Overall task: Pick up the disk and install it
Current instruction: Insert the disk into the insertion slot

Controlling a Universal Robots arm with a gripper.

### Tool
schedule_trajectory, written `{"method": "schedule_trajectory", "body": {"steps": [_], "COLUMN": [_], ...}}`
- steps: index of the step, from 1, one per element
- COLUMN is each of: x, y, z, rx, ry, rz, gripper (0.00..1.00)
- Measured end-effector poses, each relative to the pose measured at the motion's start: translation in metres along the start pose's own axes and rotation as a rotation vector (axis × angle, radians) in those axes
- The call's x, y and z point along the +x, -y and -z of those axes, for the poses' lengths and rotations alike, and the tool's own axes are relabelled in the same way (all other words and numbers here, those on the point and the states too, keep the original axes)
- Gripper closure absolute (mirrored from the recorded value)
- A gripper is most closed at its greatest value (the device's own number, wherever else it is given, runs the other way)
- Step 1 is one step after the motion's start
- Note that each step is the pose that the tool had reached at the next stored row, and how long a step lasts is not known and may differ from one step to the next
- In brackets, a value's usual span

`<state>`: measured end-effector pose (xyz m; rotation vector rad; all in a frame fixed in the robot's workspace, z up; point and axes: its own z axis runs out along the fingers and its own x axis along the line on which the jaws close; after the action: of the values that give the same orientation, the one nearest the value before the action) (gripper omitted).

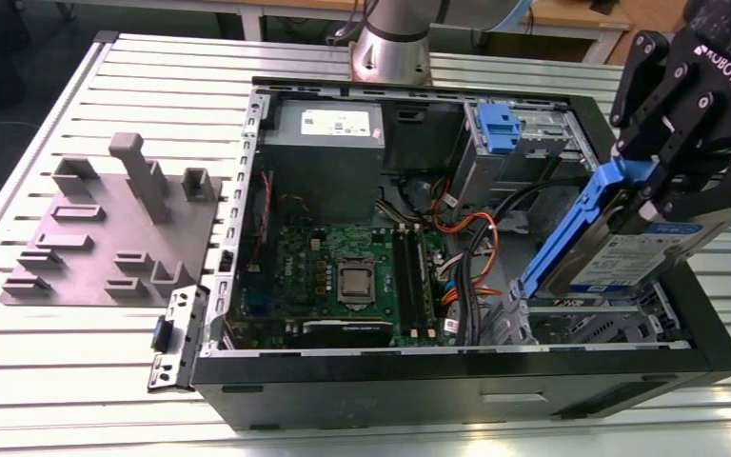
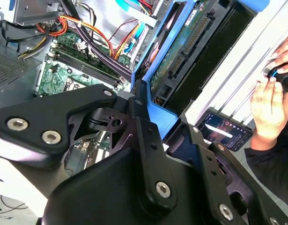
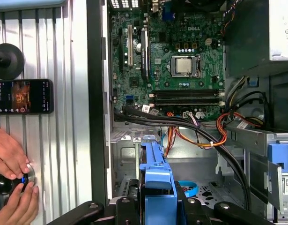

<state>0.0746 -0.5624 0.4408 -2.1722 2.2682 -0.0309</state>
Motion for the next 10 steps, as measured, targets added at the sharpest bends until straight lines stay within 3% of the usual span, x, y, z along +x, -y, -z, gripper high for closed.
{"method": "schedule_trajectory", "body": {"steps": [10], "x": [0.0], "y": [0.0004], "z": [-0.0048], "rx": [0.0], "ry": [0.0001], "rz": [0.0], "gripper": [0.63]}}
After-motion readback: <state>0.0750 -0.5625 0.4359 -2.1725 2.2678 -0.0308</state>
